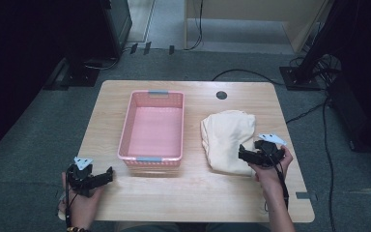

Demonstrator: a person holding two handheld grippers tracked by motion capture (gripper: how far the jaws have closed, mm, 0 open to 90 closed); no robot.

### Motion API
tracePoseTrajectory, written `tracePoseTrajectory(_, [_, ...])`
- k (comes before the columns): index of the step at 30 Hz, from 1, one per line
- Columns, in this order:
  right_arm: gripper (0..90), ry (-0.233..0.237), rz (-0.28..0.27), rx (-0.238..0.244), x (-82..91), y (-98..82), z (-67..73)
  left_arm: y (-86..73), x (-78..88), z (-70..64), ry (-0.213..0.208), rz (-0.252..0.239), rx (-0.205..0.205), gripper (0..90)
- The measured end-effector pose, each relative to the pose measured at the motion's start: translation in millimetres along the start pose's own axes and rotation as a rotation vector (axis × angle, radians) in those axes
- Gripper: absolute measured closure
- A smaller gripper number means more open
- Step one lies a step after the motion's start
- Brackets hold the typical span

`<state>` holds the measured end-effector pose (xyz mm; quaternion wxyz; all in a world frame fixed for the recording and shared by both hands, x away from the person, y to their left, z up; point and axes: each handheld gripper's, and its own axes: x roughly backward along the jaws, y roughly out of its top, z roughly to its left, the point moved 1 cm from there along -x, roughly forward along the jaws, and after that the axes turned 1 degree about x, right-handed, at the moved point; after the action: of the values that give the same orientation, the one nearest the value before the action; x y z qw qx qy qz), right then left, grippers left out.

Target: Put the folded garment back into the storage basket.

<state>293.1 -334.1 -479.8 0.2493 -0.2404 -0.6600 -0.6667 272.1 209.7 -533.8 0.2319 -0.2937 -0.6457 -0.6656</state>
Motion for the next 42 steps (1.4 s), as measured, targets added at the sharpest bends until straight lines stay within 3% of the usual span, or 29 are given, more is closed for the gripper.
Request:
tracePoseTrajectory(13, [4.9, -0.005, 0.003, 0.014, -7.2, 7.0, 15.9, 0.0, 0.0, -0.1, -0.002, 0.000, -0.001, 0.3])
tracePoseTrajectory(20, [3.8, 0.033, -0.002, 0.003, -10.3, 12.6, 19.3, 0.0, -0.1, -0.1, -0.002, 0.000, -0.001, 0.3])
tracePoseTrajectory(23, [3.9, 0.000, -0.002, 0.035, -11.7, 17.0, 20.3, 0.0, 0.0, -0.1, -0.002, 0.000, -0.001, 0.3])
tracePoseTrajectory(27, [3.8, -0.014, -0.010, 0.028, -13.6, 26.2, 21.1, 0.0, 0.0, -0.1, -0.002, 0.000, -0.001, 0.3])
tracePoseTrajectory(32, [3.8, 0.000, -0.024, 0.051, -20.5, 35.8, 35.4, 0.0, 0.0, -0.1, -0.002, 0.000, -0.001, 0.3])
tracePoseTrajectory(42, [2.0, 0.034, -0.005, 0.067, -36.0, 35.7, 57.6, 0.0, 0.0, -0.1, -0.002, 0.000, -0.001, 0.3])
